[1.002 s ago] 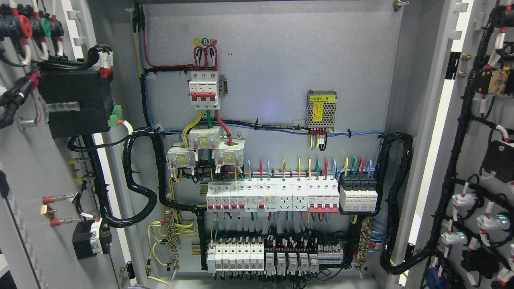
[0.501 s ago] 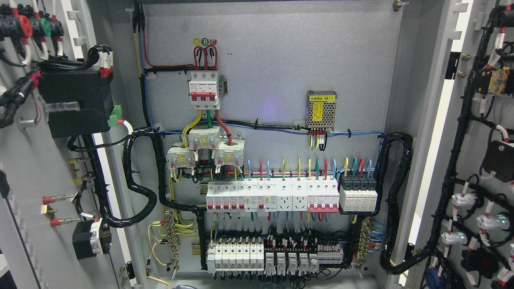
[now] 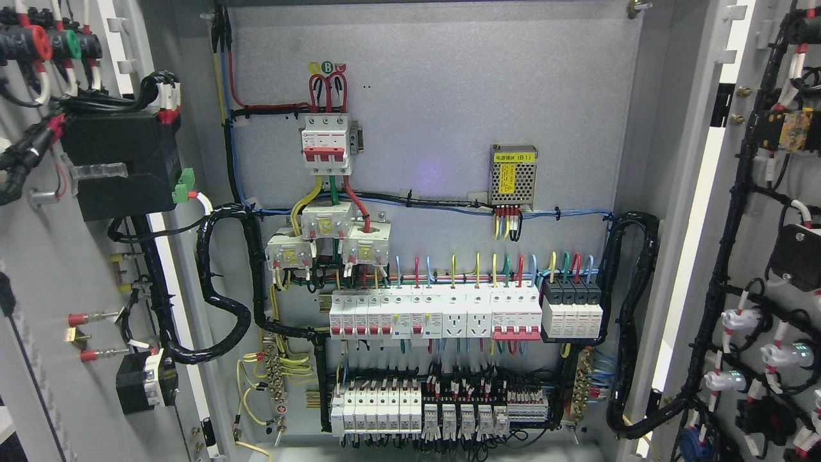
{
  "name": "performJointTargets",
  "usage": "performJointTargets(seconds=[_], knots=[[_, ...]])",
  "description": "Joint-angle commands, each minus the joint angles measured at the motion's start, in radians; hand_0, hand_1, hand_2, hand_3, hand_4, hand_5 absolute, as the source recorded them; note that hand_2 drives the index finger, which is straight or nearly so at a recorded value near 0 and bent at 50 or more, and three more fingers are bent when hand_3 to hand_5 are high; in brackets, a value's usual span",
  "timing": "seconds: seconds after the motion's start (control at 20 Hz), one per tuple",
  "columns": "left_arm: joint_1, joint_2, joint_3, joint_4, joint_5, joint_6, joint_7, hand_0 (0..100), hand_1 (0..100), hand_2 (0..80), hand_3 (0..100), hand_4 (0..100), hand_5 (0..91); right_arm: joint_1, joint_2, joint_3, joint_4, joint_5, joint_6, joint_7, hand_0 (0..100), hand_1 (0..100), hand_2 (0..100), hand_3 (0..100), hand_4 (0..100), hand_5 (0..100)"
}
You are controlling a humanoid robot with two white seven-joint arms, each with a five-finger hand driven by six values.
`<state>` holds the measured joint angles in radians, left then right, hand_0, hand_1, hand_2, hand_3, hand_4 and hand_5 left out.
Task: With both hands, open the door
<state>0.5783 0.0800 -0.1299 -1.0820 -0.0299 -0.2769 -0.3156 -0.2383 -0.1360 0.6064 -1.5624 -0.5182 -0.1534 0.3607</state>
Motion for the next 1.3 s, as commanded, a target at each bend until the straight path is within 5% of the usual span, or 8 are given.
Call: performJointTargets(seconds=[0.0,0.3,0.5,0.65,0.9,1.25], knots=[[0.104,0.194,-0.226,-0.561,0.067,-0.259,0.012,0,0,0.0,0,3,0.0,0.082,-0.057,-0.085,-0.071,0.064,-0.041,0.001,0,0,0,0,0,0],[0.135,0.291,-0.234,-0.694,0.106,-0.332,0.012,0,0,0.0,0,3,0.0,0.143,-0.137,-0.088,-0.108,0.092,-0.138,0.0,0,0,0,0,0,0],[0.138,0.331,-0.203,-0.771,0.18,-0.357,0.018,0,0,0.0,0,3,0.0,0.218,-0.155,-0.12,-0.163,0.095,-0.144,0.0,0,0,0,0,0,0],[0.135,0.336,-0.168,-0.785,0.193,-0.424,0.084,0,0,0.0,0,3,0.0,0.281,-0.18,-0.151,-0.179,0.093,-0.17,0.001,0,0,0,0,0,0],[0.13,0.342,-0.148,-0.803,0.228,-0.473,0.131,0,0,0.0,0,3,0.0,0.361,-0.263,-0.171,-0.203,0.095,-0.291,0.001,0,0,0,0,0,0],[0.043,0.337,-0.131,-0.854,0.239,-0.475,0.133,0,0,0.0,0,3,0.0,0.499,-0.324,-0.26,-0.231,0.095,-0.443,0.0,0,0,0,0,0,0]])
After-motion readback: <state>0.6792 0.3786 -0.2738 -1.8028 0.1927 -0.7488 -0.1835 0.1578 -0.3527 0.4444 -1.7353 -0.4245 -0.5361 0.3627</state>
